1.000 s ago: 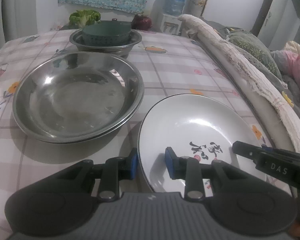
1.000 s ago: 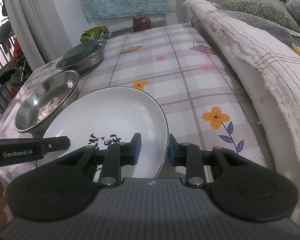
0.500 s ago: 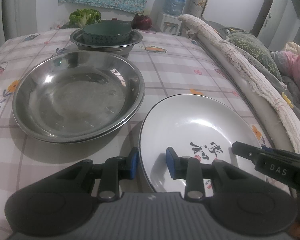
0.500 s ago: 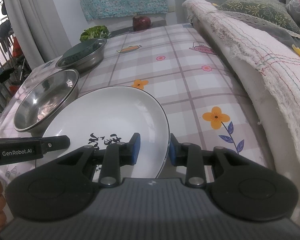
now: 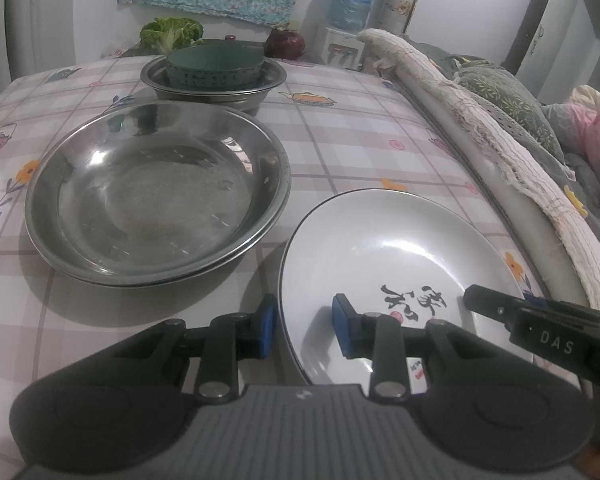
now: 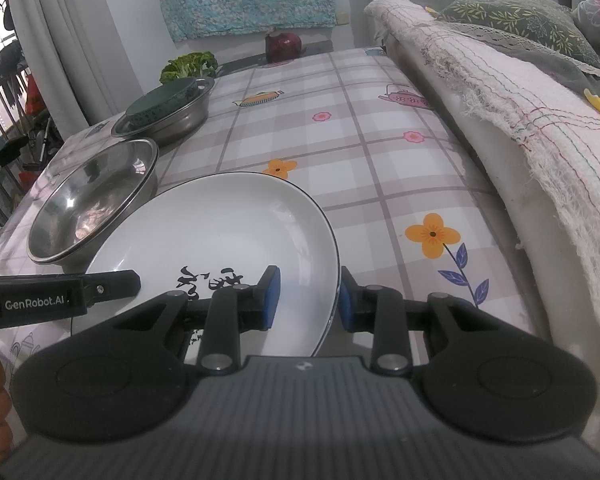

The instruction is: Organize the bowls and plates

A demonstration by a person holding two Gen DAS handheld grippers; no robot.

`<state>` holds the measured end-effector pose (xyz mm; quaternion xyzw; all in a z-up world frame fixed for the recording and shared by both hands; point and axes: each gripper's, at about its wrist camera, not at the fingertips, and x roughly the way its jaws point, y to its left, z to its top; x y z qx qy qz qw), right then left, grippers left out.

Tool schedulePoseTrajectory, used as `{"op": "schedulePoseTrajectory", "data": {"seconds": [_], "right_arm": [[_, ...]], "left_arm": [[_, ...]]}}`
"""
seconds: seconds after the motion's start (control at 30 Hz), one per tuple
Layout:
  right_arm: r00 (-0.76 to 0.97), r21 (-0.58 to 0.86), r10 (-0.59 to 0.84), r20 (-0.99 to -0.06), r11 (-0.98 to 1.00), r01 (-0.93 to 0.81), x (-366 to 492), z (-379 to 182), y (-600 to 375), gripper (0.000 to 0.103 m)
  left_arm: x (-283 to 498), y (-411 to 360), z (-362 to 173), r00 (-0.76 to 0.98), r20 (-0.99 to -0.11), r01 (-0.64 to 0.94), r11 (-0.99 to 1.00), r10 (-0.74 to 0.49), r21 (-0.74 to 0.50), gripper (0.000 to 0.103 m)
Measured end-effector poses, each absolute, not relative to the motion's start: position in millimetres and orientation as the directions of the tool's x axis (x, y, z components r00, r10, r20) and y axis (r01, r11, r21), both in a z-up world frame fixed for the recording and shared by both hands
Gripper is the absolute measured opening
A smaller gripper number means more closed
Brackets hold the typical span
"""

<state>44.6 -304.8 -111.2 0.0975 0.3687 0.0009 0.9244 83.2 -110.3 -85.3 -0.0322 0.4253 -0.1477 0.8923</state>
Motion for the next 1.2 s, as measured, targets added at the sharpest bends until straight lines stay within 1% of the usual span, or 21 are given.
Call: {"op": "schedulePoseTrajectory", "data": {"seconds": [0.57, 0.67, 0.77, 1.07, 1.2], "right_arm": [[0.729, 0.182, 0.074, -0.680, 0.981, 0.070, 44, -111, -305, 0.029], [0.729, 0.183, 0.075, -0.681, 0.981, 0.070, 44, -111, -305, 0.029], [0.726, 0.182, 0.077, -0.683, 0.981, 0.067, 45, -110, -305, 0.029], [0.723, 0.182, 0.081, -0.686, 0.981, 0.062, 47, -108, -304, 0.030], [0.724, 0.176, 0.070, -0.686, 0.982, 0.071, 49, -109, -306, 0.030]], "left_arm": [[84, -109, -85, 0.594, -0.751, 0.233, 0.956, -0.287, -0.181, 0.033], [84, -111, -84, 0.590, -0.754, 0.246, 0.954, -0.288, -0.172, 0.032], [82, -115, -83, 0.592, -0.758, 0.255, 0.956, -0.275, -0.147, 0.032], [75, -119, -79, 0.581, -0.770, 0.262, 0.956, -0.265, -0.131, 0.034], [69, -120, -78, 0.563, -0.778, 0.278, 0.950, -0.280, -0.140, 0.034]]}}
